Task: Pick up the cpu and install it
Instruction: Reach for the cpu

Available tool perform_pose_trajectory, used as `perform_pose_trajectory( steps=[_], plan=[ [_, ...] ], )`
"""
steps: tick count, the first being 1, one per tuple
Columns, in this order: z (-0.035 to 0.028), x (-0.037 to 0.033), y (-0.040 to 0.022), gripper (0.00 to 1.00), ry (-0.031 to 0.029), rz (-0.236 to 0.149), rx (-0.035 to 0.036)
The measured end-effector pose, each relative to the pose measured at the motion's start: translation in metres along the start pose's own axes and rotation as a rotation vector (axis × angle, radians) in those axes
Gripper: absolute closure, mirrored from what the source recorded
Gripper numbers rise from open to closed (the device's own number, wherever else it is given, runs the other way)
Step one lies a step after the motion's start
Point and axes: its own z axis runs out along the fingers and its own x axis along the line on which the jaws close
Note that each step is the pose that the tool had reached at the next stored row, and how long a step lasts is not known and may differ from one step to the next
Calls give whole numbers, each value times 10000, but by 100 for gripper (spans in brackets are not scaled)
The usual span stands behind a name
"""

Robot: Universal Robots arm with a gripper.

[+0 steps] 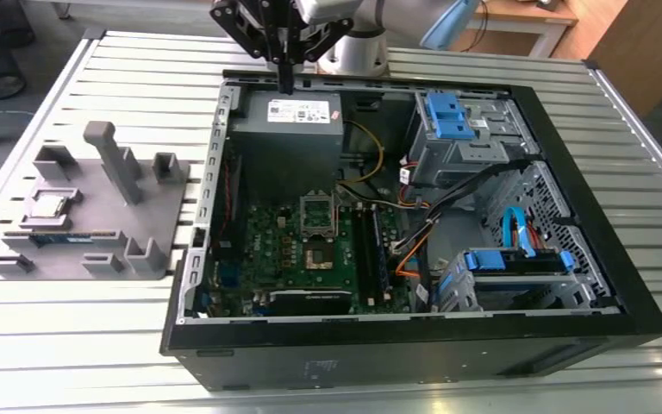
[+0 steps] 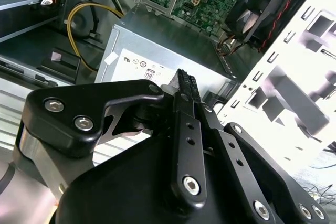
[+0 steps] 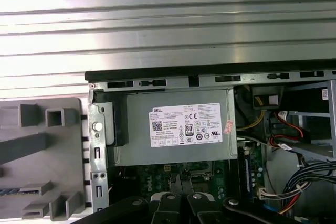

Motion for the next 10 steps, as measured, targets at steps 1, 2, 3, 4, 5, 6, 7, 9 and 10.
perform_pose_trajectory(
  steps=[1, 2, 3, 4, 5, 6, 7, 9, 10],
  plan=[
    [0, 4, 0, 89, 0, 0, 0],
    [0, 7, -1, 89, 0, 0, 0],
    [0, 10, -1, 89, 0, 0, 0],
    [-1, 14, -1, 89, 0, 0, 0],
    [-1, 17, -1, 89, 0, 0, 0],
    [-1, 20, -1, 89, 0, 0, 0],
    [-1, 23, -2, 89, 0, 0, 0],
    [-1, 29, -2, 89, 0, -1, 0],
    [-1, 33, -3, 89, 0, 0, 0]
  ],
)
